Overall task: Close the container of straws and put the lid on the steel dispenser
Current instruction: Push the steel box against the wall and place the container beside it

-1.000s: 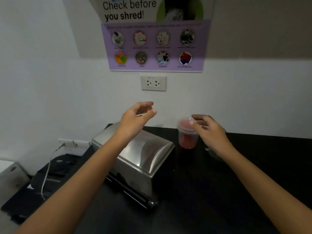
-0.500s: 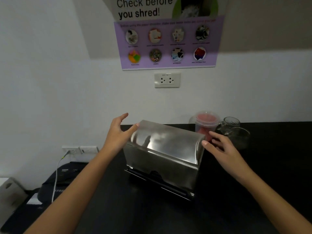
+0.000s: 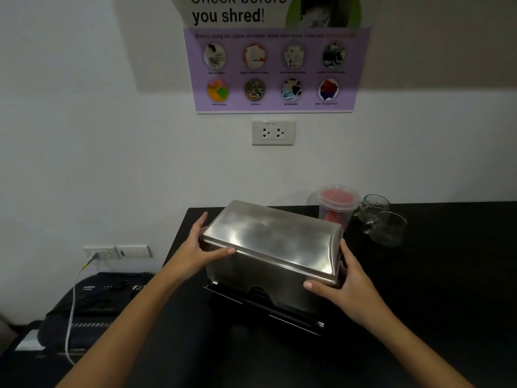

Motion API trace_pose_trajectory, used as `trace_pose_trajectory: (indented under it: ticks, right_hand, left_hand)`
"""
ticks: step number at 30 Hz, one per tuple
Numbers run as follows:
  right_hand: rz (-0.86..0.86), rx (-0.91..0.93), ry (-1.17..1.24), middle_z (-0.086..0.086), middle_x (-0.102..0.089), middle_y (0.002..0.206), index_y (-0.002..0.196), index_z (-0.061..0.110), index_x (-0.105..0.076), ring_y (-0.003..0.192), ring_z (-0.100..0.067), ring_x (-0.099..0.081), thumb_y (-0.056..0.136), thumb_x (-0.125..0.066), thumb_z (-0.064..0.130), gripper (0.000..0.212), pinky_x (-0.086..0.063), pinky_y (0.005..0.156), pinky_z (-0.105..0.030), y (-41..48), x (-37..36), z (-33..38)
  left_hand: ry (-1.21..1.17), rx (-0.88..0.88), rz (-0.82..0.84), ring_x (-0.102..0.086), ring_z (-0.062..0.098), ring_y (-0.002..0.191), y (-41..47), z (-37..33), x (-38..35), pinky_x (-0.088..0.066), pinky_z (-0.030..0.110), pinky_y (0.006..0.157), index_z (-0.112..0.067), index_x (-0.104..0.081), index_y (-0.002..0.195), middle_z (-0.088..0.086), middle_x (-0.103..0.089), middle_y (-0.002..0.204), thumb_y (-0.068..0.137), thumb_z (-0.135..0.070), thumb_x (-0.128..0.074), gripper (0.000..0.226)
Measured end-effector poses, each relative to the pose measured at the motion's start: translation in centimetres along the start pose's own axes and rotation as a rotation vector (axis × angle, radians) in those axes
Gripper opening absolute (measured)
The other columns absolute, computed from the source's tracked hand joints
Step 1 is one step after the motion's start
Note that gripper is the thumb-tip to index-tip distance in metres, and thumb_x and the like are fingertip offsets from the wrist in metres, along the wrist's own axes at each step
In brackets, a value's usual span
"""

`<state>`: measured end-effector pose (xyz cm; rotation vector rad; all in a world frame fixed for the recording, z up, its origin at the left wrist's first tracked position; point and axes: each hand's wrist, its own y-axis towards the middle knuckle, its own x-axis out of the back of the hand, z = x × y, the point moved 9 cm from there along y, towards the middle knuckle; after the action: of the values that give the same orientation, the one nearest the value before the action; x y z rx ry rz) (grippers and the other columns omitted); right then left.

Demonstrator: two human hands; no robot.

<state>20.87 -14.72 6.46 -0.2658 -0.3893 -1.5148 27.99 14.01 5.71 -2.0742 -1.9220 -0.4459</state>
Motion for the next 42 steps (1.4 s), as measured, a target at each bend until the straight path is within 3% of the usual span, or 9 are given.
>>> trace_pose_trajectory:
  ticks: [5,12,20,23,27,30,34,39,42]
  right_hand:
    - [0.025,0.021,-0.021,0.004,-0.029,0.148,0.144,0.027,-0.003,0.129,-0.008,-0.030,0.060,-0.081,0.030,0.115,-0.028,0.102,-0.024,1.1,0.3,-0.1]
    - [0.093,0.011,-0.001,0.000,-0.037,0.144,0.145,0.024,-0.006,0.128,-0.012,-0.038,0.062,-0.081,0.019,0.112,-0.030,0.108,-0.028,4.7,0.8,-0.7]
    - [0.130,0.130,-0.039,0.009,-0.045,0.133,0.135,0.037,-0.021,0.124,-0.007,-0.043,0.064,-0.080,0.019,0.094,-0.033,0.104,-0.022,9.2,1.2,0.0]
    - [0.161,0.154,-0.072,0.014,-0.042,0.134,0.137,0.034,-0.022,0.127,-0.007,-0.040,0.065,-0.079,0.025,0.093,-0.031,0.104,-0.019,10.8,1.1,0.0]
    - [0.178,0.162,-0.097,0.003,-0.036,0.144,0.144,0.022,-0.018,0.132,-0.012,-0.035,0.066,-0.078,0.027,0.098,-0.027,0.112,-0.031,12.9,0.7,-0.3]
    - [0.187,0.162,-0.100,0.003,-0.044,0.139,0.142,0.024,-0.023,0.128,-0.012,-0.042,0.064,-0.079,0.027,0.096,-0.030,0.110,-0.032,14.6,0.6,-0.4]
    - [0.189,0.126,-0.079,0.000,-0.051,0.134,0.141,0.022,-0.025,0.122,-0.014,-0.049,0.062,-0.082,0.023,0.098,-0.036,0.108,-0.039,16.8,0.3,-1.0]
    - [0.185,0.154,-0.110,0.005,-0.049,0.129,0.141,0.023,-0.025,0.117,-0.009,-0.049,0.063,-0.080,0.028,0.096,-0.037,0.101,-0.024,18.9,-0.2,-0.9]
    - [0.183,0.166,-0.082,0.006,-0.050,0.128,0.142,0.020,-0.024,0.116,-0.007,-0.049,0.065,-0.080,0.024,0.096,-0.037,0.098,-0.020,19.9,-0.4,-0.6]
  left_hand:
    - [0.058,-0.095,0.021,-0.034,0.005,0.122,0.1,-1.0,-0.6,-0.031,0.024,0.100,-0.038,-0.013,0.142,-0.018,-0.033,0.132,0.048,-0.047,-0.079,0.116]
    - [0.094,-0.116,-0.076,-0.039,0.015,0.128,0.6,-0.7,0.2,-0.035,0.036,0.107,-0.027,-0.025,0.142,-0.001,-0.040,0.143,0.052,-0.040,-0.079,0.105]
    - [0.098,-0.118,-0.083,-0.042,0.016,0.127,2.0,0.3,0.7,-0.038,0.041,0.107,-0.028,-0.022,0.142,-0.002,-0.041,0.143,0.062,-0.019,-0.081,0.100]
    - [0.150,-0.124,-0.088,-0.036,0.008,0.129,2.9,0.5,0.7,-0.034,0.033,0.108,-0.028,-0.017,0.144,-0.011,-0.036,0.141,0.063,-0.020,-0.081,0.103]
    - [0.193,-0.143,-0.130,-0.035,0.008,0.129,4.3,0.5,1.2,-0.033,0.032,0.108,-0.026,-0.018,0.144,-0.010,-0.036,0.141,0.063,-0.021,-0.082,0.104]
    - [0.189,-0.143,-0.145,-0.041,0.014,0.129,5.4,0.7,1.6,-0.036,0.041,0.108,-0.025,-0.021,0.144,-0.003,-0.041,0.141,0.063,-0.019,-0.082,0.101]
    - [0.170,-0.147,-0.157,-0.041,0.014,0.129,6.7,0.9,2.2,-0.038,0.046,0.107,-0.030,-0.024,0.143,-0.008,-0.040,0.141,0.063,-0.021,-0.081,0.098]
    - [0.137,-0.159,-0.127,-0.045,0.016,0.127,8.8,0.9,2.6,-0.040,0.049,0.104,-0.041,-0.027,0.136,-0.006,-0.046,0.137,0.064,-0.013,-0.080,0.094]
    - [0.125,-0.165,-0.125,-0.043,0.022,0.128,10.1,0.8,2.8,-0.038,0.052,0.105,-0.030,-0.026,0.138,0.002,-0.043,0.139,0.064,-0.005,-0.079,0.095]
